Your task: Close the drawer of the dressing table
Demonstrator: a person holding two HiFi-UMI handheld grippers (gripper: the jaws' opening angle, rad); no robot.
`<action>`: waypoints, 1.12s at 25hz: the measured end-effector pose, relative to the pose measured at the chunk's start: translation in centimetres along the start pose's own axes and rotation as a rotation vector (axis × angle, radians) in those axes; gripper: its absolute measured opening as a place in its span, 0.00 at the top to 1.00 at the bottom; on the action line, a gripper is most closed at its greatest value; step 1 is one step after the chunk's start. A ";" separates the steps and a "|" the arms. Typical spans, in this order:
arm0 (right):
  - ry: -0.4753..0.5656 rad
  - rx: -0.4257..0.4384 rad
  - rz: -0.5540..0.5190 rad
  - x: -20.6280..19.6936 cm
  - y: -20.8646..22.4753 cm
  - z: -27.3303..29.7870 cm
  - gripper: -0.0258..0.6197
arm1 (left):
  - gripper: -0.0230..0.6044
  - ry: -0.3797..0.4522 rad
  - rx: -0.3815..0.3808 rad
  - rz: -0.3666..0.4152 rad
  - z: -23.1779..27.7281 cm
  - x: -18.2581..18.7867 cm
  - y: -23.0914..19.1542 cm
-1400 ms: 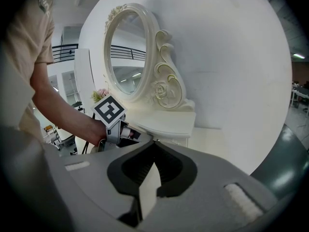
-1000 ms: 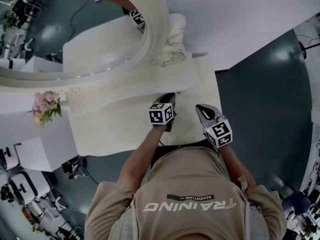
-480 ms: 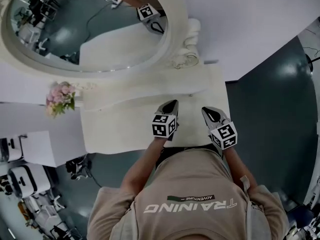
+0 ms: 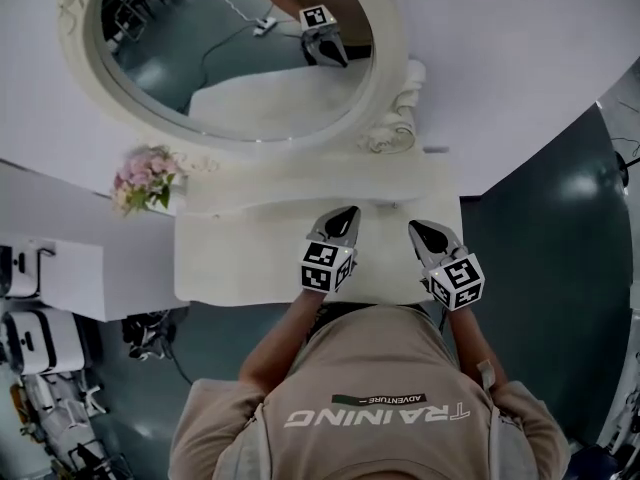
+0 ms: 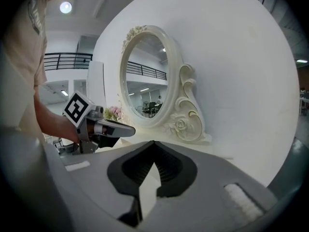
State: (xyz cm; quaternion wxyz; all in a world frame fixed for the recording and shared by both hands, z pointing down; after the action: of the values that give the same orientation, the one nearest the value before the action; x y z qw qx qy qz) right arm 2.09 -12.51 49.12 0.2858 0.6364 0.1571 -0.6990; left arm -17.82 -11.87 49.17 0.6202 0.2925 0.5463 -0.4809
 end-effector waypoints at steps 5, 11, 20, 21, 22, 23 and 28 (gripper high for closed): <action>0.054 0.025 -0.019 2.9 -0.8 0.1 0.96 | 0.93 0.064 -0.003 0.010 -1.4 2.5 0.2; 0.101 0.059 -0.081 6.5 -1.7 0.4 0.96 | 0.93 0.129 0.010 0.055 -2.9 5.8 -0.3; 0.162 0.084 -0.226 10.7 -2.5 0.5 0.96 | 0.93 0.227 0.028 0.105 -4.1 10.3 -0.6; 0.174 0.083 -0.233 11.3 -2.4 0.5 0.96 | 0.93 0.236 0.027 0.110 -4.1 10.7 -0.6; 0.186 0.081 -0.242 11.9 -2.4 0.5 0.96 | 0.93 0.246 0.025 0.115 -4.2 11.1 -0.6; 0.200 0.079 -0.249 12.5 -2.3 0.5 0.96 | 0.93 0.257 0.023 0.120 -4.2 11.6 -0.5; 0.252 0.076 -0.260 15.2 -1.9 0.5 0.96 | 0.93 0.321 0.020 0.147 -4.5 14.4 -0.4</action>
State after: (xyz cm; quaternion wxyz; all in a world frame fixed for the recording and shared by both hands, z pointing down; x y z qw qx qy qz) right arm 0.13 -14.38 34.00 0.1467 0.7037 0.2461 -0.6502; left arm -20.83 -12.01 34.41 0.5554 0.4110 0.6106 -0.3870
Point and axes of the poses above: the fingertips, and each gripper's own axes: z forward along the fingers, y to its right, x out of its top, the point moved 7 cm from there along -z, backward along the fingers, and after that the axes turned 10 degrees about y, right-handed, at the moved point
